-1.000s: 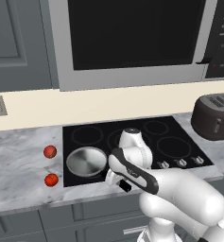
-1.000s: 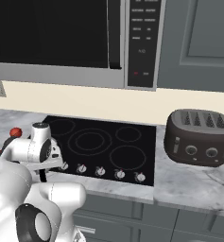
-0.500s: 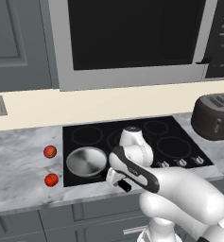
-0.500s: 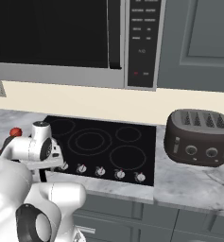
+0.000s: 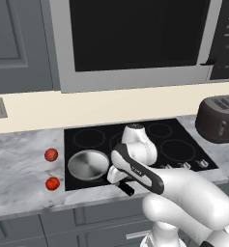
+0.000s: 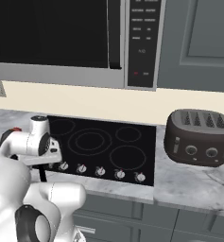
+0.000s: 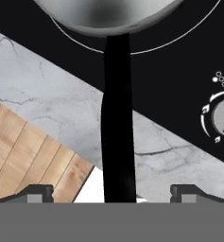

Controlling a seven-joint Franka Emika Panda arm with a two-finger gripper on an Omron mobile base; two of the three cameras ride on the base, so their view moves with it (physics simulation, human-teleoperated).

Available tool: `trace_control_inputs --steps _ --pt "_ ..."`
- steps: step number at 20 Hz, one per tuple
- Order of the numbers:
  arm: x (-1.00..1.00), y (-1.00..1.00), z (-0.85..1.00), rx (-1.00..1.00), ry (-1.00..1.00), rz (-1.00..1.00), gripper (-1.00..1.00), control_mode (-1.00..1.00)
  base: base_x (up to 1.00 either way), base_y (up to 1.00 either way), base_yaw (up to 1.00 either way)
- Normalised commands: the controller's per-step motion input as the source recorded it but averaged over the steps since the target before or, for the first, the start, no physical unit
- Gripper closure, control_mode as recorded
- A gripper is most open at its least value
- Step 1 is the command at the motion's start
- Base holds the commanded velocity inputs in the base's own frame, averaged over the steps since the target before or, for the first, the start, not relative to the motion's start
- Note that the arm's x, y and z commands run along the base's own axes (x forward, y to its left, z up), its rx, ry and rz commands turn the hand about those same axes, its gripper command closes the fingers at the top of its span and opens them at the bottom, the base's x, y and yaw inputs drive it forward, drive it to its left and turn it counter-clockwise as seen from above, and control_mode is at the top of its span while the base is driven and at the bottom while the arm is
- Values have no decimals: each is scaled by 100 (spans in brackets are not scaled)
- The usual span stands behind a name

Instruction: Place the pan on the front left burner on the stove. Then place the tomato and the onion in the pan and turn on the front left burner.

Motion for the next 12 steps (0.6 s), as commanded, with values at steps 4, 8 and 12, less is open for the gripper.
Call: trace_control_inputs --steps 4,8,12 --pt "0 30 12 0 0 0 -100 -100 0 0 0" --pt "0 40 21 0 -1 0 -100 -100 0 0 0" --pt "0 50 14 -1 0 0 -100 -100 0 0 0"
